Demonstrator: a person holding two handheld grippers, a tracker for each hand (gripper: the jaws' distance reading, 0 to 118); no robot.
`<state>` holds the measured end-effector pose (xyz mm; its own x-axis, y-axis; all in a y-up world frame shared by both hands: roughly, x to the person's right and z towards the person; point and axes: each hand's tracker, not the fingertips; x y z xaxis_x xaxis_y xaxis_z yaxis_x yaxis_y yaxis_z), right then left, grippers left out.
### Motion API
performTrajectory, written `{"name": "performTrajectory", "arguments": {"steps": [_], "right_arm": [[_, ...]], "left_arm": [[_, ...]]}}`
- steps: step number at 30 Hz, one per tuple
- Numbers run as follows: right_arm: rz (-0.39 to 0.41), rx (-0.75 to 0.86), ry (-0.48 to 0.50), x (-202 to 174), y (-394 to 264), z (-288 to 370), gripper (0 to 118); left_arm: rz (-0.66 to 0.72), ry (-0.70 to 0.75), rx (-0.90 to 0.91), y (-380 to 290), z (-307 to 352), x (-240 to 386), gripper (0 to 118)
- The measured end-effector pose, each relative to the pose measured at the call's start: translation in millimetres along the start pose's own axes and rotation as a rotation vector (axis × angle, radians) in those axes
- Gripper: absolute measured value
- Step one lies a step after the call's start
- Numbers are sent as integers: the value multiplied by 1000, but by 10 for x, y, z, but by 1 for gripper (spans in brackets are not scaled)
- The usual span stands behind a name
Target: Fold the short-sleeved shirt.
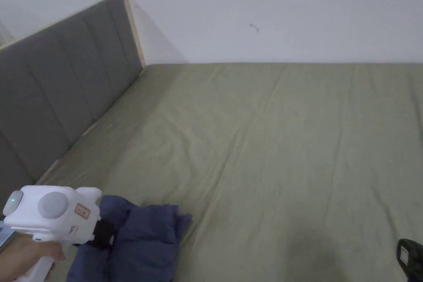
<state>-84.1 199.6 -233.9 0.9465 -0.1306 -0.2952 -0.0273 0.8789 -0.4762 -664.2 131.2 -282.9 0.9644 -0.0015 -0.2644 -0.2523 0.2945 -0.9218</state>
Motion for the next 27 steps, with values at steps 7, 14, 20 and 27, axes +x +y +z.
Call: {"name": "performTrajectory", "arguments": {"steps": [7, 14, 20, 27], "right_arm": [[79, -16, -26, -74, 39, -26, 0], [62, -38, -30, 39, 52, 21, 0], [55, -20, -44, 131, 118, 162, 0], [64, 25, -42, 322, 254, 277, 0]], "left_arm": [[2, 214, 100, 64, 16, -489, 98], [281, 91, 336, -113, 403, -523, 105], [164, -24, 513, -547, 1089, 440, 11], [-26, -97, 764, -1007, 1794, 1952, 0]]}}
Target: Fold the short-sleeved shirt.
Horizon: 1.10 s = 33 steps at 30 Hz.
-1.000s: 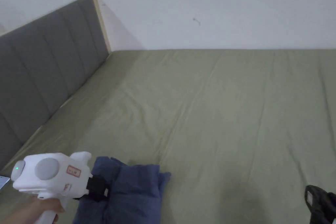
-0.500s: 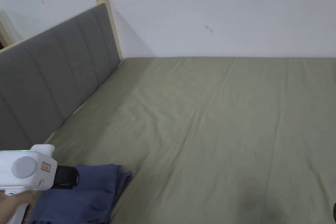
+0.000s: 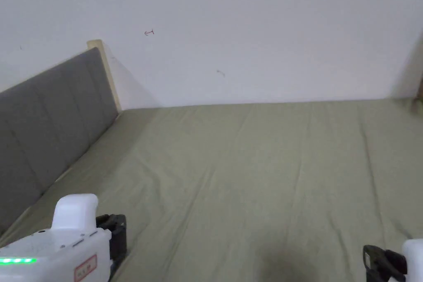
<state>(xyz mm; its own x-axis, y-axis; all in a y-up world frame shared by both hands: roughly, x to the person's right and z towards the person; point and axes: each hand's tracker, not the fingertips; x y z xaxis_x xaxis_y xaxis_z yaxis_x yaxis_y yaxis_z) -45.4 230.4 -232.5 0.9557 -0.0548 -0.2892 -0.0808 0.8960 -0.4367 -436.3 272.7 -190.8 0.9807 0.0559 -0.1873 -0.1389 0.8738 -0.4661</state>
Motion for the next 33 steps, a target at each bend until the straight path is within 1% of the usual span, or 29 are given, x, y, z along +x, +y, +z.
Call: {"name": "performTrajectory", "arguments": {"steps": [1, 2, 5, 7, 8, 10, 11, 12, 13, 14, 15, 16, 17, 18, 19, 20, 21, 22, 24, 26, 28, 30, 33], "right_arm": [[12, 24, -3, 14, 42, 33, 0], [22, 31, -12, 21, 103, 65, 0], [10, 64, -26, 93, 267, 145, 0], [-2, 89, -29, 154, 372, 198, 0], [-13, 125, -42, 185, 420, 235, 0], [-14, 146, -42, 247, 507, 299, 0], [-18, 166, -47, 276, 546, 330, 0], [-17, 175, -50, 298, 578, 351, 0], [-17, 183, -54, 317, 600, 369, 5], [-16, 189, -54, 337, 621, 383, 15], [-13, 186, -53, 349, 640, 389, 34], [-12, 184, -51, 343, 645, 394, 34], [-12, 187, -42, 355, 637, 402, 40], [-10, 185, -39, 359, 630, 407, 52], [-9, 184, -41, 357, 623, 410, 71], [-9, 185, -44, 344, 620, 405, 93], [-14, 190, -47, 349, 615, 405, 112], [-19, 201, -43, 360, 618, 408, 118], [-28, 218, -43, 360, 651, 426, 118], [-28, 223, -41, 377, 705, 428, 118], [-30, 236, -44, 378, 759, 446, 118], [-32, 250, -49, 393, 819, 472, 118], [-45, 316, -64, 412, 903, 548, 118]], "left_arm": [[1, -55, 13, 56, 72, 186, 0], [-43, -112, 41, 104, 134, 379, 0], [-103, -73, 124, 201, 276, 880, 0], [-104, -74, 176, 211, 319, 1082, 0], [-116, -82, 188, 218, 348, 1173, 0], [-160, -64, 209, 233, 398, 1326, 0], [-157, -77, 213, 231, 399, 1350, 5], [-149, -72, 219, 254, 432, 1385, 24], [-137, -89, 224, 277, 459, 1401, 51], [-98, -126, 232, 309, 484, 1410, 83], [-81, -138, 224, 335, 500, 1422, 115], [-71, -150, 222, 360, 534, 1437, 115], [-51, -163, 268, 354, 584, 1442, 118], [-57, -175, 331, 359, 672, 1456, 117], [-44, -155, 344, 366, 704, 1442, 118], [-41, -147, 347, 380, 740, 1460, 118], [-46, -135, 347, 396, 771, 1480, 118], [-39, -123, 359, 404, 793, 1490, 118], [-41, -108, 371, 443, 764, 1516, 118], [-61, -42, 313, 478, 728, 1561, 118], [-59, -12, 266, 507, 699, 1604, 118], [-43, -17, 248, 509, 684, 1620, 118], [-28, -40, 250, 500, 686, 1623, 118]]}}
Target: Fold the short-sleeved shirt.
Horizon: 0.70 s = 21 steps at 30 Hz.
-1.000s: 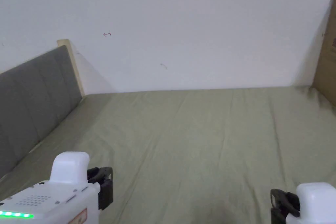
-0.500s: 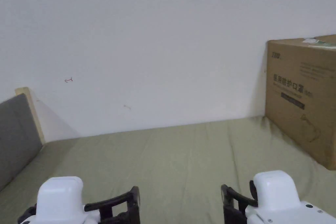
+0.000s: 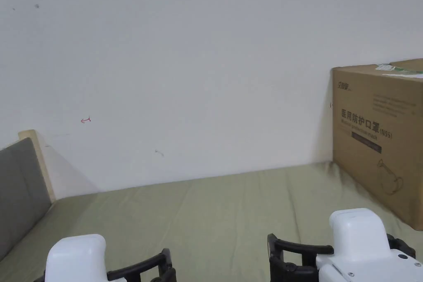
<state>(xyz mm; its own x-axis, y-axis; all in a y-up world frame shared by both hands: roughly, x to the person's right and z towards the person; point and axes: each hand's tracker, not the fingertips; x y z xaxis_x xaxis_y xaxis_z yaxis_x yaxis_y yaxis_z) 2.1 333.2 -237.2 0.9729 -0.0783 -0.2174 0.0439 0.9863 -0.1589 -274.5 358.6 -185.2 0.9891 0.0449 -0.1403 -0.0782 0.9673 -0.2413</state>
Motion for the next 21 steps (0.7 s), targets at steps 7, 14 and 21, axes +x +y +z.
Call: {"name": "performTrajectory", "arguments": {"steps": [7, 14, 21], "right_arm": [[-3, 12, -13, 9, 108, 37, 118], [-3, 2, -6, -21, 83, 37, 118], [14, 6, 10, -80, 83, 49, 118]], "left_arm": [[-31, 73, 43, 0, -30, 3, 118], [-14, 79, 41, -4, -42, -40, 118], [-41, 88, 62, -31, -52, -63, 118]]}}
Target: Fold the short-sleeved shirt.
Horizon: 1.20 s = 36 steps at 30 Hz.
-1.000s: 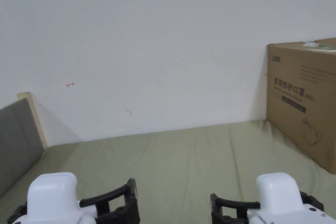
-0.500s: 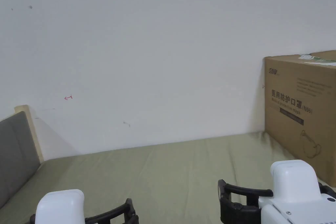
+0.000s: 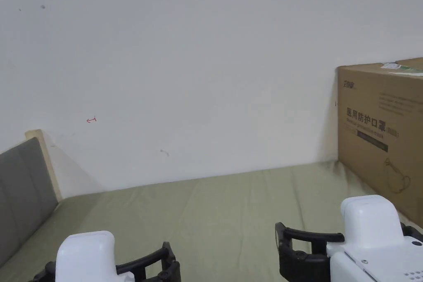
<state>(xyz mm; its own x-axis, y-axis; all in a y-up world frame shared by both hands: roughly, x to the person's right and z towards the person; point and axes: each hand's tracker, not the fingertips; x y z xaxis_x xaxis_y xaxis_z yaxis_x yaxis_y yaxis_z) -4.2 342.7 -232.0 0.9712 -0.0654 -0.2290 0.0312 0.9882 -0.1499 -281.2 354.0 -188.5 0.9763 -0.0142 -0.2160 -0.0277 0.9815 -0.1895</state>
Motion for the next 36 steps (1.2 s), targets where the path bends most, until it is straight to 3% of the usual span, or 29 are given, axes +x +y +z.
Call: {"name": "performTrajectory", "arguments": {"steps": [17, 25, 36], "right_arm": [[-21, -13, 14, 8, 15, 6, 118], [-13, -16, 16, -8, 11, -5, 118], [-5, -34, 21, -50, -33, -59, 118]], "left_arm": [[-26, 3, -9, -2, 81, 32, 118], [83, -20, -116, 80, 98, -44, 118], [50, -24, -44, 50, 98, 12, 118]]}}
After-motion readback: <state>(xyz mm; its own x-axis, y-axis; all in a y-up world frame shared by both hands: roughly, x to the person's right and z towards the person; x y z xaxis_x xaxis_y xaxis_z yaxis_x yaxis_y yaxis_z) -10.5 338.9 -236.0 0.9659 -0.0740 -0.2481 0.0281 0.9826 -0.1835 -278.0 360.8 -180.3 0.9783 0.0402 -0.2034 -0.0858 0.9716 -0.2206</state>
